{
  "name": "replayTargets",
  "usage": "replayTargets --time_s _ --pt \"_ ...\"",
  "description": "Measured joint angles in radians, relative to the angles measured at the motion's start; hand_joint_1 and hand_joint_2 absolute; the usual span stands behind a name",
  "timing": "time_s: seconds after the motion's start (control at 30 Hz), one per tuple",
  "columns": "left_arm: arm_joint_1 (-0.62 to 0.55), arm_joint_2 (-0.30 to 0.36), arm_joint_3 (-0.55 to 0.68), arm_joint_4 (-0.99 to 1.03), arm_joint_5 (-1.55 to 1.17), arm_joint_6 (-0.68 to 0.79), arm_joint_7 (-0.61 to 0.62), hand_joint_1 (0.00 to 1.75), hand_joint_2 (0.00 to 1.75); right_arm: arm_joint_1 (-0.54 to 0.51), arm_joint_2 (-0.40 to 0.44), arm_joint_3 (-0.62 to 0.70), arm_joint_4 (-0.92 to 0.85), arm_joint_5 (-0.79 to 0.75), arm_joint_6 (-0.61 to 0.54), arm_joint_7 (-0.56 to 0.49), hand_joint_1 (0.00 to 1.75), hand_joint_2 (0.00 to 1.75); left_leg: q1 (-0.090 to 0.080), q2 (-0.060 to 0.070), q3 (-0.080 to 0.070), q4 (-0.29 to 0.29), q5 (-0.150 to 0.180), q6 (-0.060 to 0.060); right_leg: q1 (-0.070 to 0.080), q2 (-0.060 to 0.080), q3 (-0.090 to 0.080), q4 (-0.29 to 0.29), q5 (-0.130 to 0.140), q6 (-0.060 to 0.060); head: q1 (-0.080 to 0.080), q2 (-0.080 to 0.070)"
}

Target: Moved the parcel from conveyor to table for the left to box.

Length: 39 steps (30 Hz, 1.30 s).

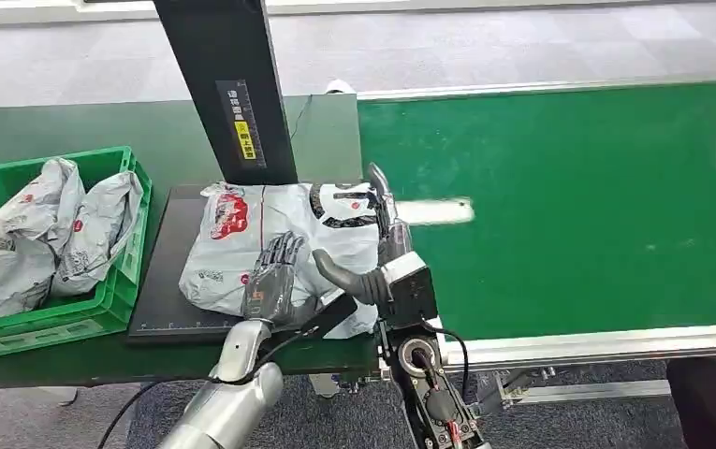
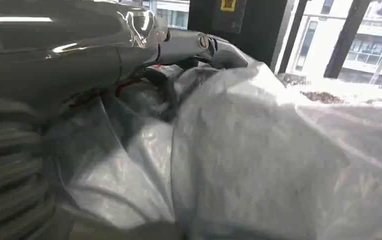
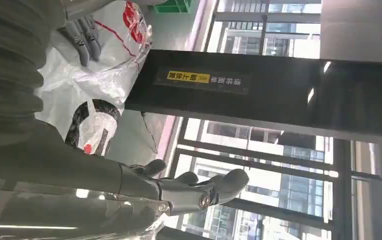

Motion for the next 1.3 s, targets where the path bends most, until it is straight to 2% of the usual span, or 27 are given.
replayTargets --time_s 0.3,0.53,0.7,0.83,1.1,1.3 --pt "0.010 0.002 0.003 -0.013 0.129 0.161 -0.135 1.75 1.75 0.027 -0.002 0.001 -0.002 -0.003 -0.003 0.000 0.00 1.75 0.000 0.000 -0.002 0.000 0.000 0.000 0.000 0.000 -0.003 0.000 0.000 0.000 0.000 0.000" --pt "0.045 0.002 0.017 -0.099 0.203 0.185 -0.246 1.75 1.75 0.058 -0.006 0.000 -0.019 -0.006 -0.014 0.000 0.00 1.75 0.000 0.000 -0.004 0.000 0.000 0.000 0.000 0.000 -0.005 0.000 0.000 0.000 0.000 0.000" --pt "0.113 -0.006 0.126 -0.308 0.311 0.190 -0.490 1.75 1.75 0.087 -0.010 0.000 -0.039 -0.005 -0.018 0.004 0.00 1.75 0.000 0.002 -0.005 0.000 0.000 0.000 0.000 0.002 -0.007 0.000 0.000 0.000 0.000 0.000" --pt "0.172 -0.002 0.173 -0.521 0.476 0.191 -0.614 1.75 1.75 0.095 -0.013 -0.002 -0.039 -0.006 -0.020 0.003 0.00 1.75 0.001 0.002 -0.006 0.000 0.000 0.000 0.001 0.002 -0.007 0.000 0.000 0.000 0.000 0.000" --pt "0.366 0.005 0.193 -1.043 0.643 0.192 -0.631 1.75 1.75 0.102 -0.020 -0.007 -0.039 -0.008 -0.036 -0.006 0.00 1.75 0.001 0.004 -0.006 0.000 -0.001 -0.001 0.001 0.003 -0.008 0.000 -0.001 0.000 0.000 0.000" --pt "0.421 0.002 0.202 -1.300 0.711 0.191 -0.631 1.75 1.75 0.115 -0.021 -0.010 -0.042 -0.007 -0.037 -0.003 0.00 1.75 0.001 0.004 -0.007 0.000 -0.001 0.000 0.001 0.003 -0.007 0.000 -0.001 0.000 0.000 0.000"
